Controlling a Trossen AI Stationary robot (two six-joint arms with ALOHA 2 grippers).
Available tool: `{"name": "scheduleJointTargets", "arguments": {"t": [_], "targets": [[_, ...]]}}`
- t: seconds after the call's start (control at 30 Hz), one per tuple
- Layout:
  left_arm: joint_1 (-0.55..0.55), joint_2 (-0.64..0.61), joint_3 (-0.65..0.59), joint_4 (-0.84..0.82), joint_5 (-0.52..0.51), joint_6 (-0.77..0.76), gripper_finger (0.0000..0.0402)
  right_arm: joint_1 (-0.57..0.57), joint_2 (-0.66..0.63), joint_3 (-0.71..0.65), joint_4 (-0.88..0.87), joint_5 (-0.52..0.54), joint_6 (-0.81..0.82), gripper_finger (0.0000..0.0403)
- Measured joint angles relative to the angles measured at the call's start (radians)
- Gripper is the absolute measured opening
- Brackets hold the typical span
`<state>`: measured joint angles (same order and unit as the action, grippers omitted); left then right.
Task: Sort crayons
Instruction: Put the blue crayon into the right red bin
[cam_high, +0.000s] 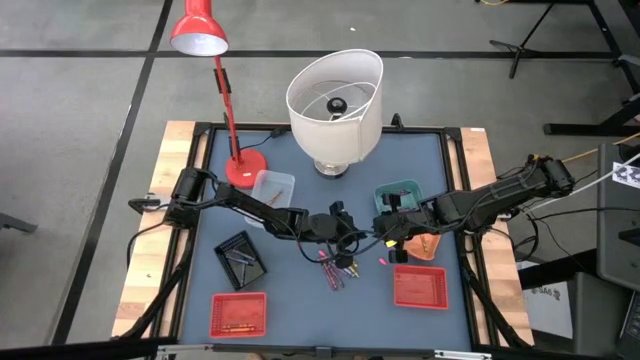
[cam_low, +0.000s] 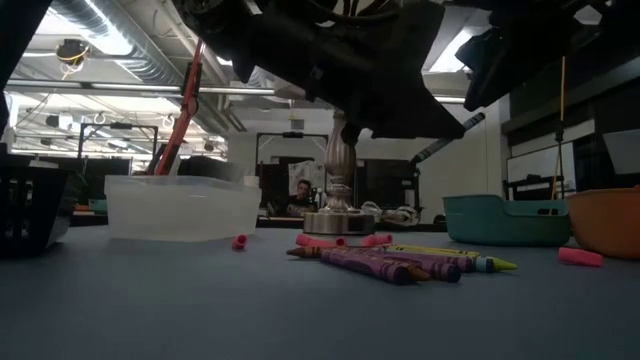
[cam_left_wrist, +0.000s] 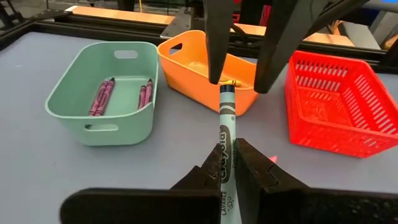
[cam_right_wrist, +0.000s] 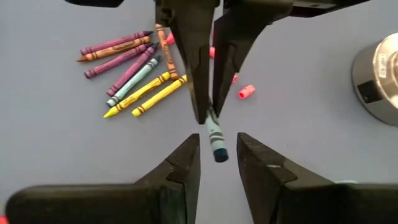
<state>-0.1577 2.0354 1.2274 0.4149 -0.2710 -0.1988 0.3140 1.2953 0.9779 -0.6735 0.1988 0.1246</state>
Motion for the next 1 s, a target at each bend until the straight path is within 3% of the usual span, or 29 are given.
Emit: {"name": "scheduleJointTargets", "arguments": {"t": [0.63, 1.0], "targets": [[0.000, -0.002, 0.001, 0.089, 0.000, 0.001, 0.0005, 0.000, 0.000, 0.000, -0.001, 0.000, 0.001, 0.0102], [0.000, -0.002, 0.001, 0.087, 0.000, 0.007, 0.0005, 0.000, 0.000, 0.000, -0.003, -0.004, 0.000, 0.0019]]}}
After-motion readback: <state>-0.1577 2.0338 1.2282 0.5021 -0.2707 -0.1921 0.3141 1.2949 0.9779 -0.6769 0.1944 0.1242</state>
